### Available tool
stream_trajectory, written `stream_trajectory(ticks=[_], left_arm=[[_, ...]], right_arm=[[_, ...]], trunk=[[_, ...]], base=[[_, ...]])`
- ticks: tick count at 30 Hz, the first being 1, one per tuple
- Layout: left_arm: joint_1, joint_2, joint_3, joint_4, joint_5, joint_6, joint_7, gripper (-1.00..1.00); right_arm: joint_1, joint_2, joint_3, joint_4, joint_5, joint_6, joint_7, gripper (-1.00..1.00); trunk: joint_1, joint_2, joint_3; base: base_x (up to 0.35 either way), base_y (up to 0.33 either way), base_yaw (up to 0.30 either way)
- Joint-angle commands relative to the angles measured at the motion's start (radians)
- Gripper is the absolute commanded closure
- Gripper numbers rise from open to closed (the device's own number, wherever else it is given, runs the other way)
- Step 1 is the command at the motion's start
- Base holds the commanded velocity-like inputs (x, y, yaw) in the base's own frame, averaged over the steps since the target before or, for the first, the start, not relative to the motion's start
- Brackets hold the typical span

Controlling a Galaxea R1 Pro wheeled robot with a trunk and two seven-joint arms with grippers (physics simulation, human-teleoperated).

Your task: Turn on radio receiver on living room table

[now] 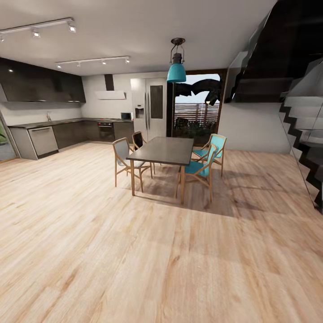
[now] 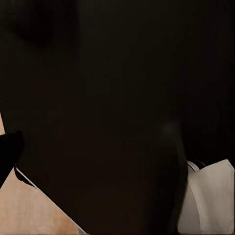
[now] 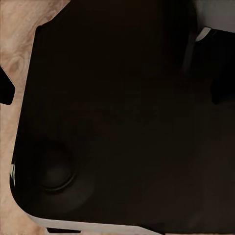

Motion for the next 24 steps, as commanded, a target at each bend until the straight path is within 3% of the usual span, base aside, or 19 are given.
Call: stream_trajectory(ticks=[1, 4, 5, 8, 10, 13, 17, 19, 21, 23, 24], left_arm=[[0.0, -0.006, -0.002, -0.001, -0.001, -0.001, -0.001, -1.0], [0.0, -0.009, -0.005, -0.016, -0.001, -0.018, 0.007, -1.0], [0.0, -0.01, -0.005, -0.034, -0.001, -0.042, 0.007, -1.0], [0.0, -0.011, -0.005, -0.112, -0.001, -0.107, 0.008, -1.0], [0.0, -0.013, -0.006, -0.226, 0.0, -0.185, 0.009, -1.0], [0.0, -0.021, -0.007, -0.318, 0.001, -0.201, 0.007, -1.0], [0.0, -0.048, -0.007, -0.522, 0.002, -0.201, 0.004, -1.0], [0.0, -0.063, -0.007, -0.577, 0.0, -0.189, 0.004, -1.0], [0.0, -0.085, -0.007, -0.68, -0.001, -0.131, 0.004, -1.0], [0.0, -0.093, -0.008, -0.778, 0.001, -0.046, 0.003, -1.0], [0.0, -0.093, -0.008, -0.893, 0.001, 0.069, 0.002, -1.0]], right_arm=[[0.0, -0.001, -0.005, -0.005, 0.003, -0.002, -0.001, -1.0], [0.0, -0.001, -0.002, -0.022, 0.005, -0.013, -0.001, -1.0], [0.0, -0.001, -0.002, -0.099, 0.006, -0.014, -0.002, -1.0], [0.0, -0.001, -0.001, -0.189, 0.007, -0.016, -0.01, -1.0], [0.0, -0.001, -0.002, -0.355, 0.008, -0.017, -0.054, -1.0], [0.0, 0.0, -0.003, -0.484, 0.007, -0.017, -0.086, -1.0], [0.0, 0.002, -0.003, -0.734, 0.002, -0.017, -0.101, -1.0], [0.0, 0.004, -0.003, -0.796, 0.0, -0.017, -0.103, -1.0], [0.0, 0.006, -0.003, -0.902, -0.003, -0.015, -0.104, -1.0], [0.001, 0.009, -0.003, -0.996, -0.005, -0.007, -0.104, -1.0], [0.01, 0.015, -0.002, -1.108, -0.006, 0.024, -0.104, -1.0]], trunk=[[0.0, 0.0, 0.0], [0.0, 0.0, 0.0], [0.0, 0.0, 0.0], [0.0, 0.0, 0.0], [0.0, 0.0, 0.0], [0.0, 0.0, 0.0], [0.0, 0.0, 0.0], [0.0, 0.0, 0.0], [0.0, 0.0, 0.0], [0.0, 0.0, 0.0], [0.0, 0.0, 0.0]], base=[[0.0, 0.0, 0.0], [0.0, 0.0, 0.0], [0.0, 0.0, 0.0], [0.0, 0.0, 0.0], [0.0, 0.0, 0.0], [0.0, 0.0, 0.0], [0.0, 0.0, 0.0], [0.0, 0.0, 0.0], [0.0, 0.0, 0.0], [0.0, 0.0, 0.0], [0.0, 0.0, 0.0]])
